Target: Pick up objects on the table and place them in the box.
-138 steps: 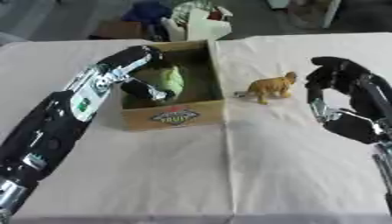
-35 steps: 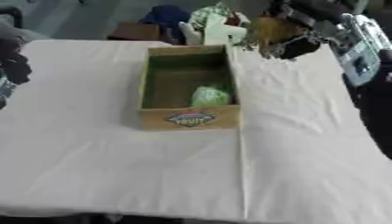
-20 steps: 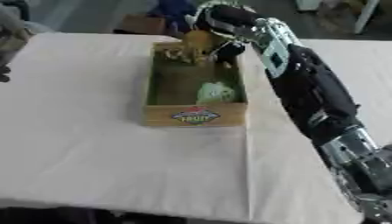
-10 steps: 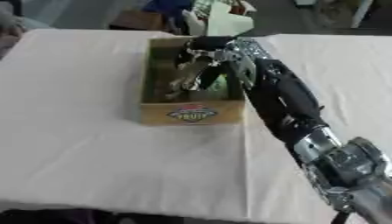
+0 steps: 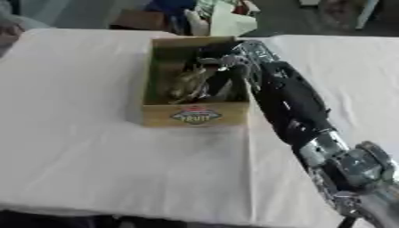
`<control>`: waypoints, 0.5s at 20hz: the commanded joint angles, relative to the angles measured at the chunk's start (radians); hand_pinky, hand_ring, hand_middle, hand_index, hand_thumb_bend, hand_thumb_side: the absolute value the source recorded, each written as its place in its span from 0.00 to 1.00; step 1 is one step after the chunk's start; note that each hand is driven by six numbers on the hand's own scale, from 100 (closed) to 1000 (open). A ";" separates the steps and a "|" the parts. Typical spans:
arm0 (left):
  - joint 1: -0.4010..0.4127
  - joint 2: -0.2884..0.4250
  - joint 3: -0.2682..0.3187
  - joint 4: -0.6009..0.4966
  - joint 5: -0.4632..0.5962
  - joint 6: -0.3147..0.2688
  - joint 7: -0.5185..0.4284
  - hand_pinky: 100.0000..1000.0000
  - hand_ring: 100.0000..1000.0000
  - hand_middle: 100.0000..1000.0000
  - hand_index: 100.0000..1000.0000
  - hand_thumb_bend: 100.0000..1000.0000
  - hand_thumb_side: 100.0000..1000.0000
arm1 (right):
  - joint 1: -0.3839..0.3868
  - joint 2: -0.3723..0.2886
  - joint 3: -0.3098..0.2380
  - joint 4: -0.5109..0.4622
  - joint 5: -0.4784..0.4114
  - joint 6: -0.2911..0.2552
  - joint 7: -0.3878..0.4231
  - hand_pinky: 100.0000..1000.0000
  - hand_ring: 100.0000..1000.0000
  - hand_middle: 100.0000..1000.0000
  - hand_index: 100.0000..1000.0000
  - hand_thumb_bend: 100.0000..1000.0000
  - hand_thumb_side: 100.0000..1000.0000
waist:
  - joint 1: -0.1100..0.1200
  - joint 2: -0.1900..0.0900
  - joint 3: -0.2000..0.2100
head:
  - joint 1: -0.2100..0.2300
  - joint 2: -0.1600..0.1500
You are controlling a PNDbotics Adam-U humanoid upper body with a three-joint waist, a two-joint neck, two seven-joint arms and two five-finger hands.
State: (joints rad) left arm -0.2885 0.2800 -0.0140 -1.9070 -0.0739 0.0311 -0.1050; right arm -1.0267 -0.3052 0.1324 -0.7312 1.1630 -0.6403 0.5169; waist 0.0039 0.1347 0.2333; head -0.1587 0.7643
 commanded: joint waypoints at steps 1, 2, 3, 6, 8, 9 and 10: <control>-0.003 0.016 0.013 -0.007 0.001 0.000 0.003 0.52 0.54 0.53 0.76 0.51 0.52 | -0.037 -0.053 0.004 -0.045 0.031 -0.061 0.058 0.81 0.88 0.88 0.95 0.44 0.64 | 0.000 -0.020 -0.006 | 0.009 -0.003; -0.001 0.018 0.014 -0.006 0.000 0.000 0.004 0.52 0.54 0.53 0.76 0.51 0.52 | -0.040 -0.062 0.006 -0.057 0.036 -0.074 0.072 0.83 0.89 0.90 0.95 0.44 0.64 | -0.001 -0.021 -0.009 | 0.011 -0.003; 0.001 0.019 0.015 -0.006 0.000 0.000 0.005 0.52 0.54 0.53 0.76 0.51 0.52 | -0.043 -0.073 0.009 -0.071 0.041 -0.087 0.087 0.83 0.90 0.91 0.96 0.44 0.63 | -0.002 -0.022 -0.013 | 0.012 -0.002; 0.004 0.023 0.017 -0.005 -0.002 -0.001 0.007 0.52 0.54 0.53 0.76 0.51 0.52 | -0.049 -0.100 0.013 -0.108 0.044 -0.110 0.122 0.84 0.91 0.92 0.96 0.44 0.62 | -0.004 -0.025 -0.022 | 0.016 -0.001; 0.007 0.025 0.018 -0.004 -0.003 0.000 0.008 0.52 0.54 0.53 0.76 0.51 0.52 | -0.052 -0.115 0.013 -0.127 0.035 -0.118 0.137 0.84 0.91 0.91 0.96 0.43 0.61 | -0.005 -0.027 -0.027 | 0.019 0.000; 0.008 0.026 0.019 -0.004 -0.003 0.000 0.009 0.52 0.54 0.53 0.76 0.51 0.52 | -0.053 -0.123 0.013 -0.137 0.026 -0.122 0.143 0.84 0.91 0.91 0.96 0.43 0.60 | -0.005 -0.027 -0.029 | 0.020 0.001; 0.009 0.027 0.020 -0.004 -0.004 0.000 0.009 0.52 0.54 0.53 0.76 0.51 0.52 | -0.054 -0.133 0.012 -0.148 0.016 -0.123 0.146 0.84 0.90 0.91 0.96 0.43 0.59 | -0.006 -0.028 -0.032 | 0.022 0.002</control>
State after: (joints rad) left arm -0.2722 0.2822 -0.0054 -1.9020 -0.0759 0.0315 -0.0999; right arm -1.0516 -0.4000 0.1481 -0.8464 1.1909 -0.6312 0.5260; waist -0.0031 0.1232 0.2011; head -0.1409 0.7646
